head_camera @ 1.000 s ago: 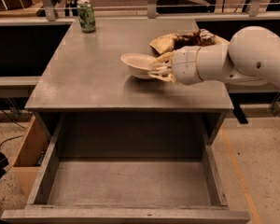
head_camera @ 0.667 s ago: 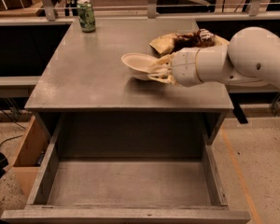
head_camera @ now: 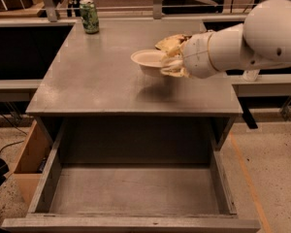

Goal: Move paper bowl near green can

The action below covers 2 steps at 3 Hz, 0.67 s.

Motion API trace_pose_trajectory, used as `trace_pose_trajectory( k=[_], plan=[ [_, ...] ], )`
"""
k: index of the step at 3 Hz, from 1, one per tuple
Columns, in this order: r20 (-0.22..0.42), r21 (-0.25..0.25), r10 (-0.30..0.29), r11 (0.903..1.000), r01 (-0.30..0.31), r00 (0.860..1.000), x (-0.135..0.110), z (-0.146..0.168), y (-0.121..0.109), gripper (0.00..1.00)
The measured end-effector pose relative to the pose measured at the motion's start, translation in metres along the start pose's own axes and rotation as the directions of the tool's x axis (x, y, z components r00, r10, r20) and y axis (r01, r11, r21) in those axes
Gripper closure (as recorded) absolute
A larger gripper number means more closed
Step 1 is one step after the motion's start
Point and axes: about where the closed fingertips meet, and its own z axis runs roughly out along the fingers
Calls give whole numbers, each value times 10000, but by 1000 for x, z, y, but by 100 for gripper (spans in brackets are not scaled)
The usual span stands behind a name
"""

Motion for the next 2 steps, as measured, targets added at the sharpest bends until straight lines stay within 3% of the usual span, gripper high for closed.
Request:
trace_pose_trajectory(
  k=[1, 2],
  plan=[
    [-171, -215, -1281, 9916, 1278, 9916, -7, 10, -45, 100],
    [73, -72, -2182, 9759, 2183, 9759, -11, 37, -92, 100]
  ],
)
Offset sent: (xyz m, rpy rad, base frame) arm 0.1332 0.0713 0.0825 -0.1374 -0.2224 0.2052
